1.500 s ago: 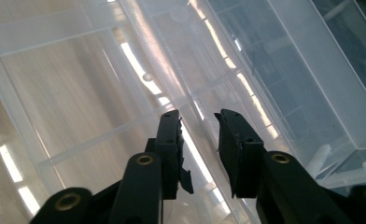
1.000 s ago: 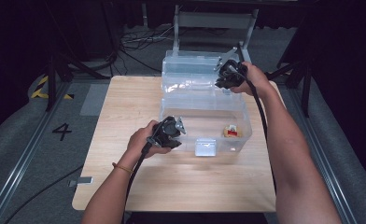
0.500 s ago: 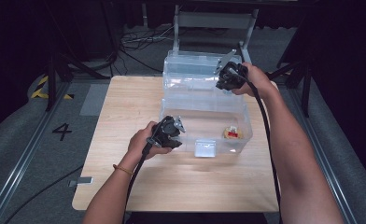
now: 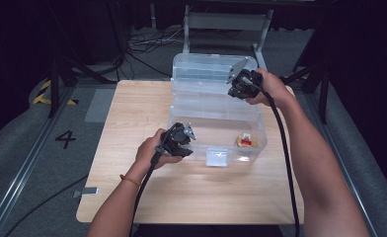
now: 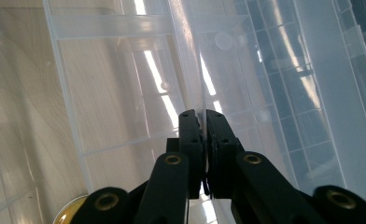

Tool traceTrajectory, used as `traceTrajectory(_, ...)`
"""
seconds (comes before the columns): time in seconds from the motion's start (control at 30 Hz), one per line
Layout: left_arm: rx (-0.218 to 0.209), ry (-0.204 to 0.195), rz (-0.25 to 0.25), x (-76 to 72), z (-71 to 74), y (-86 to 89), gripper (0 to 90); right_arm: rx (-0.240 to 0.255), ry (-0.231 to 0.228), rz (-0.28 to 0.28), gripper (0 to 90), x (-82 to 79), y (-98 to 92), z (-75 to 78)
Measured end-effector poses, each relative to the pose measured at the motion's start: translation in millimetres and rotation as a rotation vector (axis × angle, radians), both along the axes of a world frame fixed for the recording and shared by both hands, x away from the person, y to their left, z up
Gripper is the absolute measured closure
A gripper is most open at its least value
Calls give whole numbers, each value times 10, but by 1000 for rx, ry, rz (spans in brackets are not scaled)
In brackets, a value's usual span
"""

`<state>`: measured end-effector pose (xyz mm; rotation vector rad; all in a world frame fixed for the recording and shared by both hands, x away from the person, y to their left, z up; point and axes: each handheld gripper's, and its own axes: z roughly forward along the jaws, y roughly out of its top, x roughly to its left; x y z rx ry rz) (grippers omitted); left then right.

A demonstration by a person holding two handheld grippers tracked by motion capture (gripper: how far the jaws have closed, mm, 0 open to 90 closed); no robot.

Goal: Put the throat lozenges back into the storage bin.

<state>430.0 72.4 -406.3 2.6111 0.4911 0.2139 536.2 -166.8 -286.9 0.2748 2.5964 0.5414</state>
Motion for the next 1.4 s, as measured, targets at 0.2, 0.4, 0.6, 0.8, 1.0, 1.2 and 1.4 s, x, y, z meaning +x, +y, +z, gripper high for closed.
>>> traceTrajectory(0.2, -1, 1, 2, -1, 0, -2, 712, 12, -2, 12, 876, -96, -9, 13)
traceTrajectory(0.4, 2, -3, 5, -3, 0, -3, 707, 33, -9, 24, 878, -209, -36, 12)
traceTrajectory(0.6, 2, -9, 8, -10, -3, -5, 701, 56, -8, 36, 876, -337, -82, 4)
traceTrajectory(0.8, 2, -24, 10, -26, -10, -9, 689, 51, -18, 37, 867, -459, -91, -18)
traceTrajectory(1.0, 6, -41, 16, -44, -17, -20, 674, 58, -24, 33, 857, -517, -98, -40)
traceTrajectory(1.2, 11, -56, 9, -50, -20, -24, 665, 83, -39, 32, 848, -579, -112, -72)
traceTrajectory(1.4, 17, -58, 9, -59, -16, -30, 665, 116, -56, 20, 834, -640, -143, -118)
